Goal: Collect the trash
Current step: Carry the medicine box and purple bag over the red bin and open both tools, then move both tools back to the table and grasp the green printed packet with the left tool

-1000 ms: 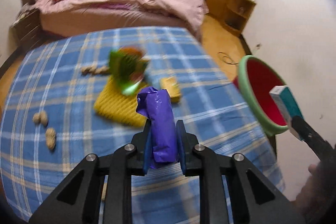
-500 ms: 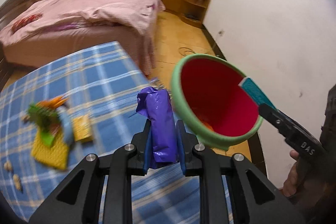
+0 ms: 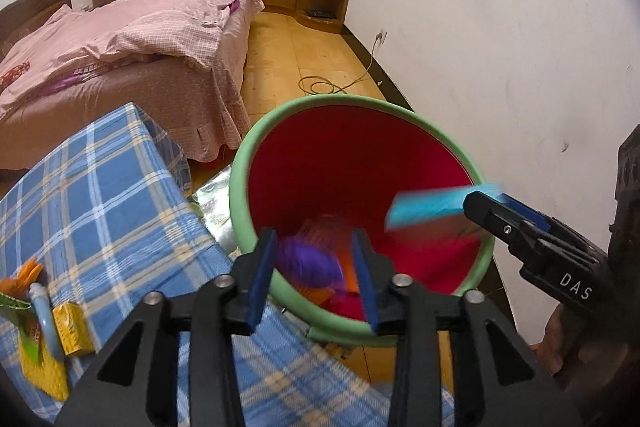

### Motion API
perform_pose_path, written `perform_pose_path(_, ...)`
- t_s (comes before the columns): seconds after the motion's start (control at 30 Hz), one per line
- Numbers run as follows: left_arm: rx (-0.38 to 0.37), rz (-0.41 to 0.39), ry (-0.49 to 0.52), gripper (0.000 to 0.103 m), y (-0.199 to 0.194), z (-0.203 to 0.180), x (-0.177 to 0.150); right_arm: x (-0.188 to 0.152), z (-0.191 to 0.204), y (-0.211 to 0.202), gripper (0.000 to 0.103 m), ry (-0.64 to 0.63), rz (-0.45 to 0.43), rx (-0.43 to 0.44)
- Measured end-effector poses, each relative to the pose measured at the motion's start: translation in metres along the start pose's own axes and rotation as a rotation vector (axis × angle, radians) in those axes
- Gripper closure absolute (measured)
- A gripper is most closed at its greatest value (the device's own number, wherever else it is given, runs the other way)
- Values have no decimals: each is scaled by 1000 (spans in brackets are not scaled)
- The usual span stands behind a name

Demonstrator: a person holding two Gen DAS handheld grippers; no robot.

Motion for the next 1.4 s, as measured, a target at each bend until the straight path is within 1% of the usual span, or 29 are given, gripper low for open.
perform_pose_path(0.13,-4,2,-5,63,2,-1,0,0,-8,1,35,14,1,6)
perform_pose_path(0.37,-9,-3,-29,63,-3,5,-4,-3,-10,-4,35,16,-4,10)
perform_pose_path(0.53,0,-16,-43,63,-14,9,-11,-9,-1,-9,35,3,-2,22)
perform_pose_path(0.73,27,-31,-73,63,-31,25,-23,-18,20,-16,35,-24,4,49)
perform_pose_path(0.93,62,-58,-123,63,-51,54,-36,-28,45,-16,35,-55,18,76)
perform_pose_path(1.2,106,-81,-226,63,-71,107,-56,-40,79,-14,35,-99,37,101)
perform_pose_path(1.37,160,-91,-303,63,-80,144,-70,-46,99,-10,35,-127,50,118)
perform_pose_path(1.4,178,-90,-321,60,-82,154,-73,-46,102,-9,35,-131,53,121)
Point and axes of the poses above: each gripper's, at about its wrist camera, not at the fingertips, and y roughly the way its jaws point, z to its left, x to its top, the point moved 10 cm from there along y, roughly the way its jaws point, and after that the axes turned 15 degrees about z, right-handed, at the moved point
